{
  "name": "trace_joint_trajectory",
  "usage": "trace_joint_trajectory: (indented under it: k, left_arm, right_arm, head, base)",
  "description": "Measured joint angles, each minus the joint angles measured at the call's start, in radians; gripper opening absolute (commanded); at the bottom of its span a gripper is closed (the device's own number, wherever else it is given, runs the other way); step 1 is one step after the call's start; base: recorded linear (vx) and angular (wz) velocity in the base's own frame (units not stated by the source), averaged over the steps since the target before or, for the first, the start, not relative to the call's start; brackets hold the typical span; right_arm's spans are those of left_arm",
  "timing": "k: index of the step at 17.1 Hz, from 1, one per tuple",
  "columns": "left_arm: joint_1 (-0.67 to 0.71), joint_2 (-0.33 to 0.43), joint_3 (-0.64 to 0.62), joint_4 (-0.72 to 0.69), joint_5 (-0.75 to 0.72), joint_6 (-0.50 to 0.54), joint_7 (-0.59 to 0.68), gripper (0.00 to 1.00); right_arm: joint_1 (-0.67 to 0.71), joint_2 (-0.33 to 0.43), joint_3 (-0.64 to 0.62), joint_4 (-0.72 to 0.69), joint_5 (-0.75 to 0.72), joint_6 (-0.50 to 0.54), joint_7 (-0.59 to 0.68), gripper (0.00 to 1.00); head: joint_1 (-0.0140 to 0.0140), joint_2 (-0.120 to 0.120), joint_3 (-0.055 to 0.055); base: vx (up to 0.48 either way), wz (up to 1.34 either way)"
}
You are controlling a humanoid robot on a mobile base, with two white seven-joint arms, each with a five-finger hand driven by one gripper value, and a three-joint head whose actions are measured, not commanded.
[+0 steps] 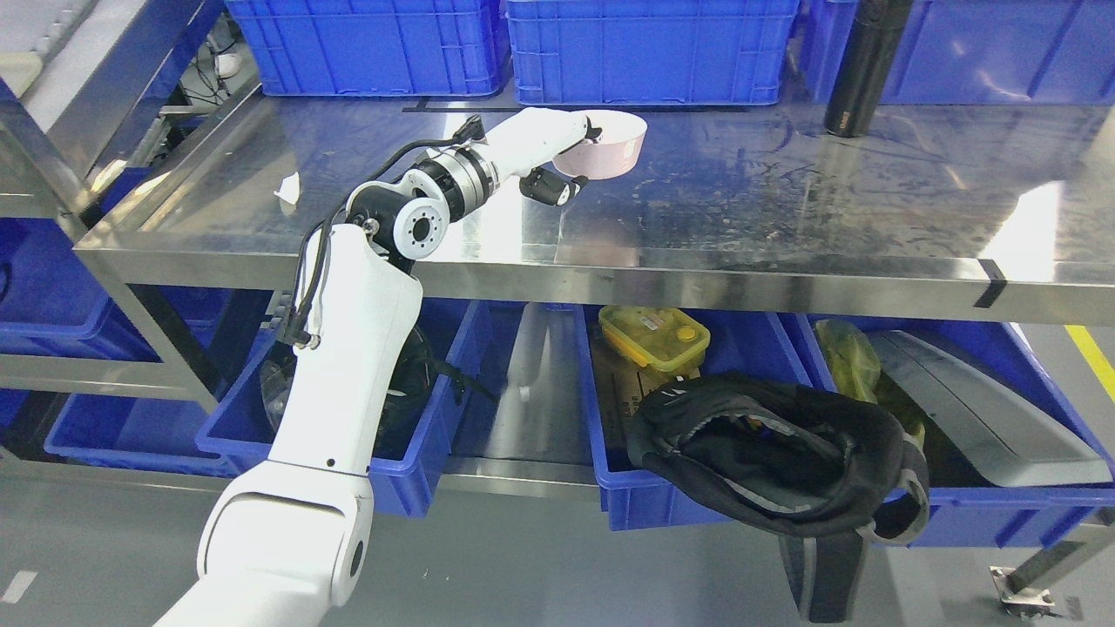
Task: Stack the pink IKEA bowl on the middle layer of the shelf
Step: 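Lift the pink bowl off the shelf with the left hand, then hold the pink bowl in the left hand while turning to the other shelf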
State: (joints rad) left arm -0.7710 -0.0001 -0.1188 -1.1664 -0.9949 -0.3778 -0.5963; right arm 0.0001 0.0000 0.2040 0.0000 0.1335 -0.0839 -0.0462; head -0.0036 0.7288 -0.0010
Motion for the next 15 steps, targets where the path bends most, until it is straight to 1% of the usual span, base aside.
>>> trace_joint_trajectory:
  k: [3, 7, 9, 13, 15]
  left_arm:
    - [0.074, 0.000, 0.038, -0.099, 0.000, -0.055, 0.002, 0.02]
    - [0.125, 0.000, 0.066, -0.177, 0.001, -0.125, 0.003, 0.01]
    - [0.144, 0.000, 0.075, -0.207, 0.005, -0.186, 0.004, 0.01]
    - [0.185, 0.000, 0.089, -0.250, 0.018, -0.346, 0.004, 0.01]
    - [0.214, 0.000, 0.095, -0.269, 0.032, -0.379, 0.004, 0.02]
  right_arm:
    - [0.000, 0.000, 0.000, 0.000, 0.000, 0.000, 0.000, 1.00]
    - [0.000, 0.000, 0.000, 0.000, 0.000, 0.000, 0.000, 1.00]
    - [0.000, 0.000, 0.000, 0.000, 0.000, 0.000, 0.000, 1.00]
    - [0.000, 0.000, 0.000, 0.000, 0.000, 0.000, 0.000, 1.00]
    - [0.000, 0.000, 0.000, 0.000, 0.000, 0.000, 0.000, 1.00]
  head:
    - [0.0000, 0.000, 0.000]
    - [0.0000, 0.000, 0.000]
    - [0.0000, 0.000, 0.000]
    - [0.0000, 0.000, 0.000]
    - [0.0000, 0.001, 0.000]
  base:
    - [0.042, 0.75]
    - [0.063, 1.30]
    - [0.073, 1.22]
    - [0.084, 1.45]
    - [0.104, 1.42]
